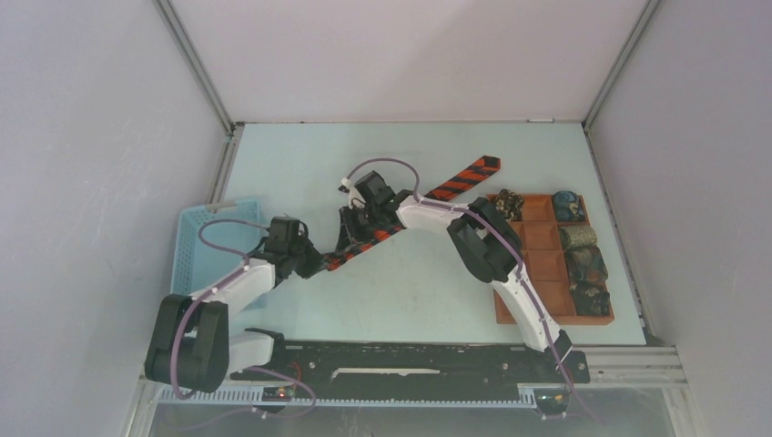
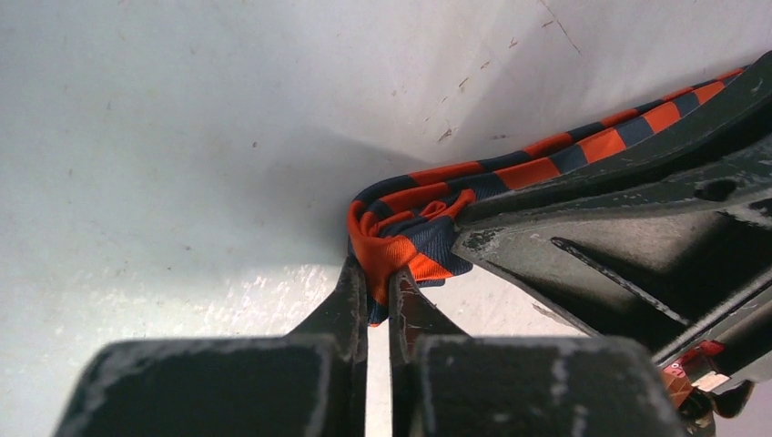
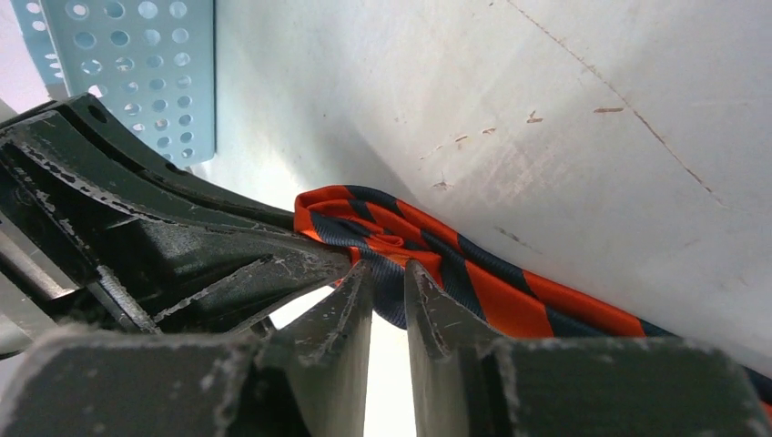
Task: Roll the ties
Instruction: Roll the tie at the center of the board.
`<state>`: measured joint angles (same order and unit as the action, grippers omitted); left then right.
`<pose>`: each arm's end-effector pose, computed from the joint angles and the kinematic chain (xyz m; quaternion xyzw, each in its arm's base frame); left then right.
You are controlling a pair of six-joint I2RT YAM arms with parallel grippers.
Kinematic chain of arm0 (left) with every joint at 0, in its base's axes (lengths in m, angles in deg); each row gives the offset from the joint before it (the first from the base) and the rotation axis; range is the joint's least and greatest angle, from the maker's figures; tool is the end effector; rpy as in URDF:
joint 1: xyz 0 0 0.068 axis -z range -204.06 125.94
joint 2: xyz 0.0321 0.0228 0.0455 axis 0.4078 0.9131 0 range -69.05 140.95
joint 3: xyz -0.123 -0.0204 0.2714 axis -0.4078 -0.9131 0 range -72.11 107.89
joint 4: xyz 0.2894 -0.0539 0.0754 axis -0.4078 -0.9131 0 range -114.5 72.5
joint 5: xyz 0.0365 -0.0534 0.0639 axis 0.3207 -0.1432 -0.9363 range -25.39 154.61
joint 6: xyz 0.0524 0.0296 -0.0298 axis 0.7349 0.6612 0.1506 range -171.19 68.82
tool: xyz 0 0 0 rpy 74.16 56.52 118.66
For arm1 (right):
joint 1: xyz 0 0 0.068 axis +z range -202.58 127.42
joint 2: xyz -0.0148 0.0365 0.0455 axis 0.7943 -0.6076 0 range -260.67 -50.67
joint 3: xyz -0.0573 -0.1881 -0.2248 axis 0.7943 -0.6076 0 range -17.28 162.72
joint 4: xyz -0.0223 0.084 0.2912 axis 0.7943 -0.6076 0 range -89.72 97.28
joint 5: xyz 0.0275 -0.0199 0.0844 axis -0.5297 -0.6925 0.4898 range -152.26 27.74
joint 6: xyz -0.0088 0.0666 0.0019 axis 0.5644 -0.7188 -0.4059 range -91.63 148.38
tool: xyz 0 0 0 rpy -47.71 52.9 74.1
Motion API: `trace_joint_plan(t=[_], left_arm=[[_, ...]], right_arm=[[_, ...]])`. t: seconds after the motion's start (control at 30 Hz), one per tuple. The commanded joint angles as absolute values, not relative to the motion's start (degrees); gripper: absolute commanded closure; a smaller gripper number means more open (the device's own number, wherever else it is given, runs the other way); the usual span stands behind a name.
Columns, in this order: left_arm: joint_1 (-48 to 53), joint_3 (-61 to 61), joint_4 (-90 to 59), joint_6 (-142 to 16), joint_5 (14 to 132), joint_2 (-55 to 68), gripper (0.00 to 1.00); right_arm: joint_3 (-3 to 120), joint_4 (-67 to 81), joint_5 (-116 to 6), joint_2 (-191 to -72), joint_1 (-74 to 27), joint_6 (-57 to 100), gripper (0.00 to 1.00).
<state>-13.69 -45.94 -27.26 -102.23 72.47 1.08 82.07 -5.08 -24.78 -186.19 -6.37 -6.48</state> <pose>0.2413 -0.0516 0.1263 -0.3094 0.8964 -0.2146 0.2338 0.3737 0.4370 0.1072 -0.2009 0.8700 0.4462 0.0596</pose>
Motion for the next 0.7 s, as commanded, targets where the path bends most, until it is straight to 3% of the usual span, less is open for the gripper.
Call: trace_joint_plan(t=[0.0,0.67], left_arm=[[-13.3,-43.3,-35.7,-101.1,69.5,-1.0,1.0],[-13.3,-35.6,-48.6,-97.1,65.2,-4.0,1.0]], right_arm=[[84.5,-10.4,-30.1,-181.5,-6.2,-2.4,0.76],[85.1,-10.3,-31.8,-184.1,-0.8,-3.4,0.88]])
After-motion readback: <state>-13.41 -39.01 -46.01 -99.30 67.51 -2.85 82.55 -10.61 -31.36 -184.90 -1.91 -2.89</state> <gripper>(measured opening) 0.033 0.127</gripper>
